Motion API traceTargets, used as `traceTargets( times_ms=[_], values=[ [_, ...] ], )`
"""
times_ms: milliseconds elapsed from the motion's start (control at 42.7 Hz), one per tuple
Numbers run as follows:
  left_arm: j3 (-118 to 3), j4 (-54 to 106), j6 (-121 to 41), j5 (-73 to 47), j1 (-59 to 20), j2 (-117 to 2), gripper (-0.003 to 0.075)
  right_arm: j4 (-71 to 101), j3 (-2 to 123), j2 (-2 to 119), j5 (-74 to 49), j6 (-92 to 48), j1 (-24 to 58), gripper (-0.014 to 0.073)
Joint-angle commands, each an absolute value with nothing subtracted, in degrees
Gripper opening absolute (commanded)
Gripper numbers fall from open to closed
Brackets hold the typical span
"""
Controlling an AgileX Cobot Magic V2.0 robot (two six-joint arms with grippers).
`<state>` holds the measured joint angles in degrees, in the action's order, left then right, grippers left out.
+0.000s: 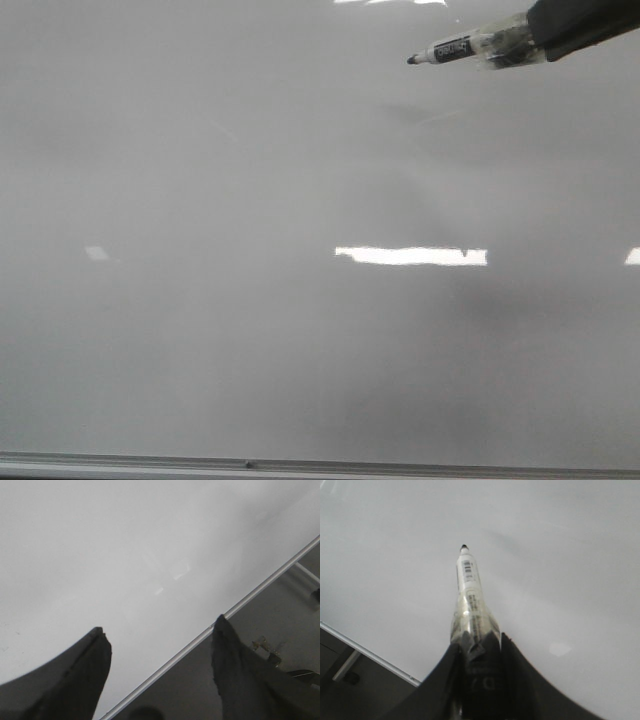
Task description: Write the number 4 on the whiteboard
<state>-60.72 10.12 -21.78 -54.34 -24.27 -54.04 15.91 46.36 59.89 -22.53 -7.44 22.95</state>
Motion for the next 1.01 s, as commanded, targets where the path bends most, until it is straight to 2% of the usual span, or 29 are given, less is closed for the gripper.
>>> traceTargets(
  times_ms=[0,468,796,983],
  values=[
    [-62.17,11.52,-21.22,-50.48,-24.12,-53.43,0.0428,16.63,49.68,61.24,-17.87,-8.26,22.91,-0.0069],
    [-62.17,11.52,-21.22,-49.49,-24.12,-53.43,0.0428,15.50,51.91,69.57,-9.48,-8.67,22.85,-0.0069],
    [-62.17,11.91,-21.22,-49.38,-24.12,-53.43,0.0428,15.42,51.91,76.23,-14.34,-11.12,26.24,-0.0069],
    [-62.17,11.91,-21.22,-49.38,-24.12,-53.43,0.0428,14.19,51.91,75.89,-14.61,-11.18,26.12,-0.0069]
  ],
)
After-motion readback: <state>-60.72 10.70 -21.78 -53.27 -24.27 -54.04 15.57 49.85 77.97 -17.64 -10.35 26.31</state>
